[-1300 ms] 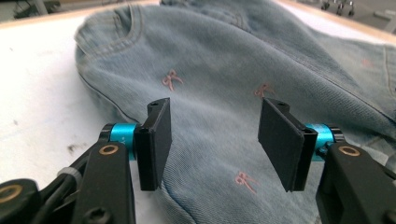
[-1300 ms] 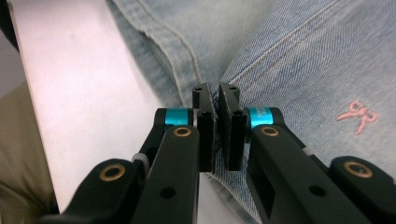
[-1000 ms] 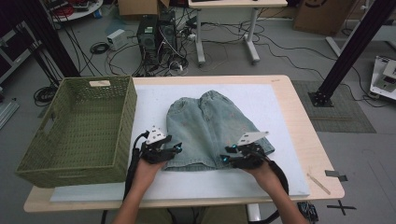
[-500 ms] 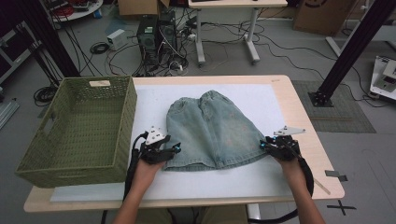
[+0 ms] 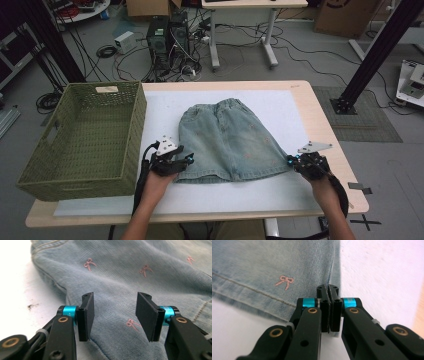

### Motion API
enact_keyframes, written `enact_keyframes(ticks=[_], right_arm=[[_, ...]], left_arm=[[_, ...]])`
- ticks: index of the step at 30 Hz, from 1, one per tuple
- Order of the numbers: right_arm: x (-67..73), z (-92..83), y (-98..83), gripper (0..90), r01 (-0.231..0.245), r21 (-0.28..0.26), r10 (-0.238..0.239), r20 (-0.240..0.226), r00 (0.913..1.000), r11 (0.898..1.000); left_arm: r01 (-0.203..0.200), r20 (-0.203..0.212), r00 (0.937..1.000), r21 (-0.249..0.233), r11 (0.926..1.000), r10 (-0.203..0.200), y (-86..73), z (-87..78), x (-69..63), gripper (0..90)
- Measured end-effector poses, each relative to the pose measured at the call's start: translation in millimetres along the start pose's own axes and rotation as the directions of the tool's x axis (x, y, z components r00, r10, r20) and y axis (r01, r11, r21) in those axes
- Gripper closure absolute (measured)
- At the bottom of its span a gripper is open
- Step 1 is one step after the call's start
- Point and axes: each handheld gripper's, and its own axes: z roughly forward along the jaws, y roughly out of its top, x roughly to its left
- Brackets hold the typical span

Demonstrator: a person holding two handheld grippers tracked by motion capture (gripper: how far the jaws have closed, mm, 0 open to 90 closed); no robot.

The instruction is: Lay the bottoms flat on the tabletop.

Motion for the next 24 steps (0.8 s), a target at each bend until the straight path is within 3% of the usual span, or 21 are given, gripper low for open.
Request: enact_keyframes(ticks=[5,9,11,16,18,21,24], right_arm=[[-2.5,-16.6,-13.1,90.0,0.001,0.014,-0.001,0.006,1.0000,1.000],[2.5,-18.9,-12.6,90.0,0.027,0.053,-0.027,-0.005,0.9996,0.998],[4.4,-19.4,-10.5,89.2,0.035,0.047,-0.034,-0.011,0.9994,0.998],[-2.0,-19.3,-5.2,70.0,-0.048,-0.073,0.044,-0.066,0.9969,0.996],[-1.9,-17.2,-2.1,62.6,-0.069,-0.099,0.063,-0.060,0.9962,0.993],[3.2,-13.3,4.8,59.0,-0.079,-0.138,0.068,-0.078,0.9946,0.987],[16.4,-6.7,14.1,57.7,-0.069,-0.166,0.050,-0.116,0.9920,0.984]], left_arm=[[0.006,0.004,1.0000,-0.005,1.0000,-0.006,0.0,-0.9,0.1,49.1],[0.010,-0.014,0.9998,-0.002,0.9999,-0.010,0.1,-1.4,1.2,49.1],[0.014,-0.021,0.9997,-0.004,0.9999,-0.014,0.3,-1.4,2.5,48.5],[0.030,-0.024,0.9993,0.008,0.9995,-0.030,0.2,1.4,2.8,39.1],[0.025,-0.017,0.9995,0.026,0.9994,-0.025,-0.5,2.3,2.5,36.8],[0.019,-0.016,0.9997,0.037,0.9991,-0.018,-1.8,2.7,1.7,37.8],[0.011,-0.019,0.9998,0.048,0.9988,-0.010,-1.8,2.1,1.9,46.6]])
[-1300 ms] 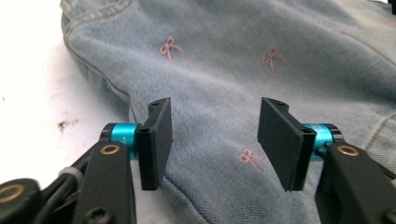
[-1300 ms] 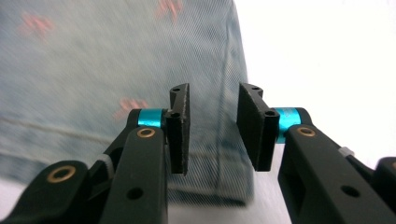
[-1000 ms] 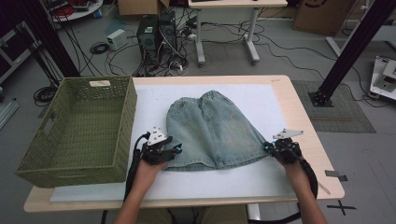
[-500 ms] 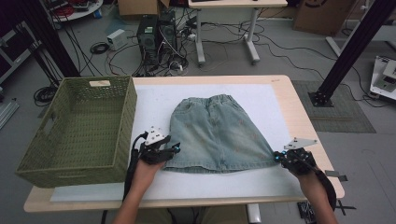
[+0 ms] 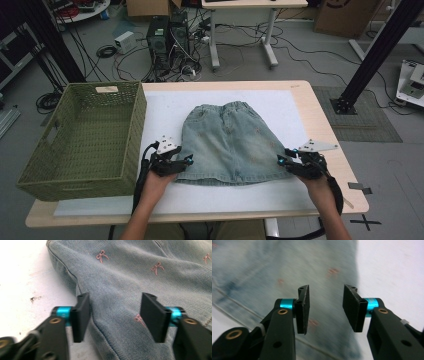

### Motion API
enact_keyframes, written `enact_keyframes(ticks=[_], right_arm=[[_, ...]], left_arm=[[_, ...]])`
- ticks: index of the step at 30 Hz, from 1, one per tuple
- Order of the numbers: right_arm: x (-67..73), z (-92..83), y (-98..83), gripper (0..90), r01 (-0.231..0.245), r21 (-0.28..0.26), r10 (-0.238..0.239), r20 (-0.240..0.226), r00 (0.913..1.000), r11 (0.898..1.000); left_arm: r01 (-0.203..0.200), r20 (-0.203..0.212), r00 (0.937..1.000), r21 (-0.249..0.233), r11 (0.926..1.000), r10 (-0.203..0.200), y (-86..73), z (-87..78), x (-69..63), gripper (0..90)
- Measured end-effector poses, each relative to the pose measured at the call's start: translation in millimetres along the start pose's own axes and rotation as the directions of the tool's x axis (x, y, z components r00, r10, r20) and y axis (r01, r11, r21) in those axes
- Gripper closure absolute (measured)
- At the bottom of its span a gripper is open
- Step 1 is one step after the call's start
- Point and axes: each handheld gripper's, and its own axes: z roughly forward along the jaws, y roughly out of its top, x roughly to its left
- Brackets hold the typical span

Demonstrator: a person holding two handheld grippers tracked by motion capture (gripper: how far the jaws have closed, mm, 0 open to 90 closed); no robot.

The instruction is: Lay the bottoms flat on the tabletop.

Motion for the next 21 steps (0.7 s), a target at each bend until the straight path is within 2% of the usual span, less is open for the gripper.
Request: enact_keyframes(ticks=[5,9,18,20,21], right_arm=[[18.6,16.9,8.9,56.2,0.028,-0.004,-0.028,-0.047,0.9985,1.000],[32.4,29.2,14.5,56.6,0.041,0.001,-0.041,-0.088,0.9952,0.999],[71.1,55.8,24.0,58.0,0.100,0.022,-0.094,-0.191,0.9771,0.995],[79.3,62.4,25.5,57.2,0.119,0.034,-0.109,-0.213,0.9710,0.992],[82.8,65.2,25.6,57.0,0.121,0.041,-0.109,-0.220,0.9695,0.992]], left_arm=[[-0.039,-0.033,0.9986,0.065,0.9971,0.041,-1.7,2.0,-1.0,66.5],[-0.070,-0.050,0.9961,0.060,0.9957,0.073,-1.9,1.0,-3.9,84.3],[-0.061,-0.015,0.9980,0.022,0.9979,0.061,-7.8,-11.0,-1.8,85.3],[-0.049,-0.016,0.9987,0.007,0.9988,0.049,-7.5,-11.9,-0.4,80.0],[-0.034,-0.017,0.9993,-0.006,0.9994,0.034,-7.2,-12.0,0.4,73.1]])
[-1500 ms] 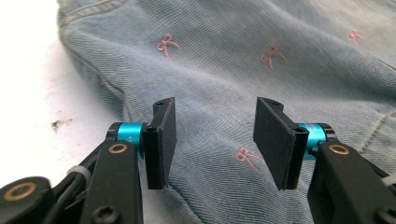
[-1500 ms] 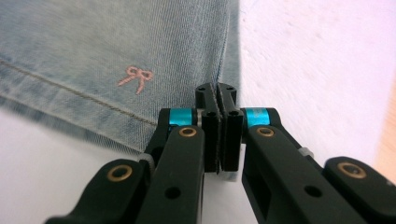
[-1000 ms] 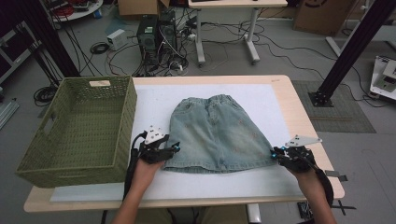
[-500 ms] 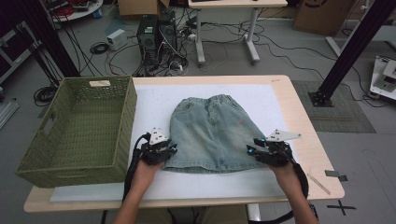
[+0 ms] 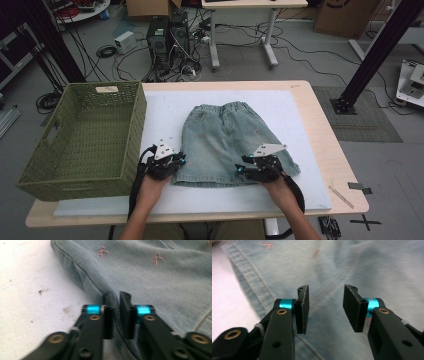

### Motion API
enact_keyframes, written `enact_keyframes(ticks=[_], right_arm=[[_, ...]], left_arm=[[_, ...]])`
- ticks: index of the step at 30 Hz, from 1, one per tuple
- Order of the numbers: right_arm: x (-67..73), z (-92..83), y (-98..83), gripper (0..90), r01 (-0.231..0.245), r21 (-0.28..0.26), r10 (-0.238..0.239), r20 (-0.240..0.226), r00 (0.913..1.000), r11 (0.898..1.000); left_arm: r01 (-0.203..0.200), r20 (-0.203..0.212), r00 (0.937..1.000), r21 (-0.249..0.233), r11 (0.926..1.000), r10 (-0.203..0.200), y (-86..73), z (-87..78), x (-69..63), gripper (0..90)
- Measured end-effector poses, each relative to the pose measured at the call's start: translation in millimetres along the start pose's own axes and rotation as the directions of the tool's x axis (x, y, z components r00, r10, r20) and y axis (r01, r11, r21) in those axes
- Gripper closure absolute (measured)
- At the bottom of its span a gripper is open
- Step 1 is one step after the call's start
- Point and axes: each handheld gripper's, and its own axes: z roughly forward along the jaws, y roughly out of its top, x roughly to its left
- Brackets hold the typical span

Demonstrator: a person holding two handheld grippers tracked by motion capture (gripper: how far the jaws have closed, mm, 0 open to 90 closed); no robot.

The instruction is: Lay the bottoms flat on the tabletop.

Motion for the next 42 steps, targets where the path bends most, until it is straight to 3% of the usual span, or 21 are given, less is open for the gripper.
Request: enact_keyframes(ticks=[1,3,4,8,11,19,22,24,27,30,33,36,38,42], right_arm=[[2.4,3.2,0.4,57.0,0.002,0.008,-0.002,-0.009,1.0000,1.000],[5.8,9.2,0.9,58.8,0.006,0.030,-0.005,-0.019,0.9998,1.000],[8.5,14.0,0.9,64.9,0.016,0.056,-0.014,-0.020,0.9997,0.998],[11.8,17.6,1.5,84.0,0.051,0.081,-0.052,0.015,0.9985,0.995],[13.3,14.8,2.5,87.3,0.072,0.097,-0.072,0.000,0.9974,0.993],[25.9,-1.9,3.4,87.3,0.112,0.126,-0.101,-0.089,0.9908,0.986],[27.4,-3.1,-0.3,86.7,0.127,0.138,-0.115,-0.087,0.9895,0.982],[23.5,-1.3,-2.8,85.0,0.110,0.129,-0.101,-0.077,0.9919,0.986],[18.6,2.0,-4.9,75.8,0.088,0.114,-0.081,-0.068,0.9944,0.990],[11.1,-0.7,-4.9,61.1,0.057,0.057,-0.053,-0.062,0.9966,0.997],[-2.0,-13.0,-3.1,53.2,0.012,-0.022,-0.012,-0.019,0.9997,1.000],[-24.5,-27.6,-3.0,49.2,-0.018,-0.062,0.024,0.098,0.9949,0.998],[-41.9,-35.0,-6.5,47.9,-0.043,-0.065,0.054,0.168,0.9844,0.997],[-76.1,-46.9,-18.7,48.5,-0.141,-0.064,0.153,0.263,0.9526,0.988]], left_arm=[[0.012,-0.002,0.9999,-0.009,0.9999,-0.012,0.4,-0.2,0.5,63.8],[0.027,-0.001,0.9996,-0.047,0.9985,-0.027,1.3,-1.9,2.2,56.2],[0.029,-0.001,0.9996,-0.053,0.9982,-0.029,1.6,-2.2,2.5,52.1],[0.044,-0.002,0.9990,-0.081,0.9958,-0.044,5.5,-3.3,5.4,46.1],[0.052,-0.003,0.9986,-0.093,0.9943,-0.053,9.9,-3.2,6.9,43.7],[0.071,-0.002,0.9974,-0.120,0.9902,-0.072,18.0,-0.4,11.5,40.9],[0.086,-0.007,0.9962,-0.106,0.9906,-0.087,18.9,2.5,14.2,38.4],[0.085,-0.012,0.9961,-0.102,0.9911,-0.087,19.5,4.8,14.5,38.5],[0.087,-0.021,0.9958,-0.095,0.9917,-0.089,21.0,7.9,15.5,37.8],[0.098,-0.024,0.9947,-0.084,0.9916,-0.100,22.0,13.2,17.5,37.1],[0.110,-0.029,0.9933,-0.062,0.9920,-0.112,22.1,19.6,19.6,35.8],[0.129,-0.038,0.9908,-0.028,0.9913,-0.130,21.8,26.6,22.2,36.3],[0.138,-0.044,0.9894,-0.001,0.9904,-0.138,20.7,30.1,23.5,36.5],[0.150,-0.048,0.9879,0.041,0.9878,-0.148,18.3,35.1,25.0,42.4]])
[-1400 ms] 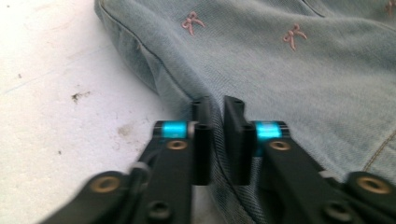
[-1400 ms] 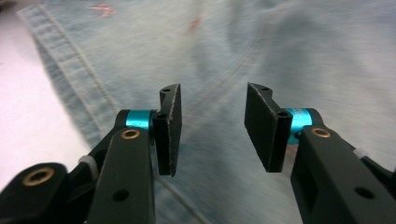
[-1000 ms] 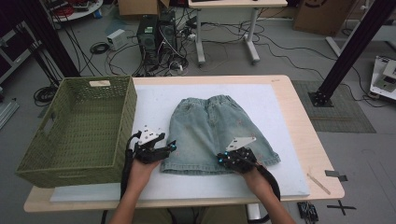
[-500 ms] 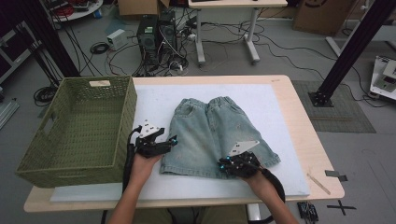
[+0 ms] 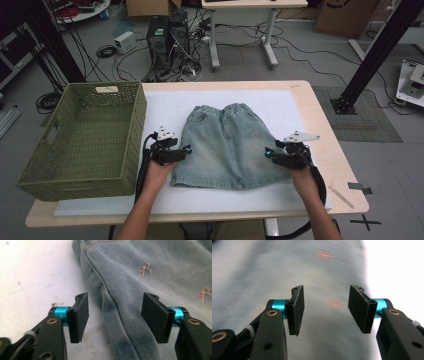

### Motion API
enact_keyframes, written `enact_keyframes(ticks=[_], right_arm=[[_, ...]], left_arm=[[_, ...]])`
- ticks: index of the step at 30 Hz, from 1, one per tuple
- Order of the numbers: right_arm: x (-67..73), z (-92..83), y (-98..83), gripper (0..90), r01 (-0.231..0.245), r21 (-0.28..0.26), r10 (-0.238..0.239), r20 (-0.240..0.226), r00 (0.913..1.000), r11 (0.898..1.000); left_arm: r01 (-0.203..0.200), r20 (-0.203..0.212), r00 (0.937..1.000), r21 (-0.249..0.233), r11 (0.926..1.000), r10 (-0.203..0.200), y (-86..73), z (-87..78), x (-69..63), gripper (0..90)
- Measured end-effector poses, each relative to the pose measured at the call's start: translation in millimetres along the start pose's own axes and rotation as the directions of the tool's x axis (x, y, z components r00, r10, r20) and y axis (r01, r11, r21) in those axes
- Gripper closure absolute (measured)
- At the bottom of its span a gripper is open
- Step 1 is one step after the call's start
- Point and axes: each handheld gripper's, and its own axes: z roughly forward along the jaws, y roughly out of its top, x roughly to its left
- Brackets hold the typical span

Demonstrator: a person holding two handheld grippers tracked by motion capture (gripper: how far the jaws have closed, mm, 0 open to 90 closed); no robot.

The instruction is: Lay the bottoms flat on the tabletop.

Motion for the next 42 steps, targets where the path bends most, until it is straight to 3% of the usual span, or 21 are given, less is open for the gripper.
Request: enact_keyframes(ticks=[3,6,9,10,12,17,19,23,29,31,33,34,36,38,42], right_arm=[[-21.2,3.3,-5.9,52.0,-0.050,0.048,0.048,0.039,0.9981,0.998],[-32.6,9.0,-11.8,62.3,-0.084,0.103,0.080,0.045,0.9958,0.991],[-33.8,12.0,-17.2,75.2,-0.077,0.131,0.074,0.026,0.9969,0.988],[-33.3,10.7,-18.7,83.3,-0.076,0.121,0.074,0.022,0.9970,0.990],[-32.5,9.2,-19.5,87.1,-0.067,0.117,0.064,0.025,0.9976,0.991],[-27.8,1.6,-20.6,89.1,-0.028,0.139,0.020,0.061,0.9980,0.990],[-29.0,-3.7,-22.7,89.2,-0.028,0.140,0.018,0.070,0.9974,0.990],[-27.6,-11.2,-27.0,89.2,-0.021,0.143,0.011,0.071,0.9974,0.989],[-23.2,-20.0,-30.7,89.2,-0.002,0.152,-0.012,0.087,0.9961,0.988],[-22.5,-20.4,-30.4,89.0,0.000,0.146,-0.013,0.087,0.9961,0.989],[-22.1,-19.1,-28.2,87.0,0.008,0.134,-0.018,0.073,0.9972,0.991],[-22.7,-18.7,-27.3,83.4,0.010,0.125,-0.017,0.063,0.9979,0.992],[-24.8,-16.8,-24.3,63.5,0.016,0.083,-0.019,0.036,0.9992,0.996],[-25.2,-14.3,-20.0,57.8,0.013,0.059,-0.015,0.022,0.9996,0.998],[-25.8,-7.4,-9.3,44.2,0.048,0.013,-0.048,-0.013,0.9988,0.999]], left_arm=[[0.001,0.001,1.0000,0.020,0.9998,-0.001,0.7,2.1,-0.3,50.2],[-0.018,0.007,0.9998,0.032,0.9993,0.018,0.9,3.5,-2.4,62.3],[-0.045,0.005,0.9990,0.035,0.9984,0.044,0.8,2.9,-4.1,76.8],[-0.045,0.002,0.9990,0.034,0.9984,0.045,0.7,2.6,-4.5,79.5],[-0.044,-0.002,0.9990,0.026,0.9987,0.044,0.1,1.8,-5.1,82.6],[-0.042,-0.019,0.9989,0.022,0.9989,0.042,-3.7,-4.1,-4.2,84.4],[-0.025,-0.005,0.9997,0.014,0.9996,0.025,-6.0,-8.0,-1.8,84.6],[-0.039,0.003,0.9992,0.014,0.9991,0.039,-8.1,-11.0,-3.5,84.7],[-0.024,0.024,0.9994,0.014,0.9996,0.024,-11.1,-15.0,-6.8,84.7],[-0.035,0.026,0.9991,0.006,0.9994,0.034,-10.1,-13.9,-7.5,83.8],[-0.032,0.026,0.9991,-0.018,0.9993,0.032,-7.9,-13.6,-7.0,74.0],[-0.023,0.033,0.9992,-0.048,0.9986,0.025,-6.2,-13.8,-5.9,65.6],[-0.032,0.061,0.9975,-0.074,0.9967,0.037,-2.6,-12.9,-4.2,53.4],[-0.042,0.075,0.9960,-0.079,0.9960,0.048,1.9,-10.4,-4.1,41.8],[-0.064,0.105,0.9916,-0.123,0.9903,0.077,12.1,-7.1,-5.8,37.9]])
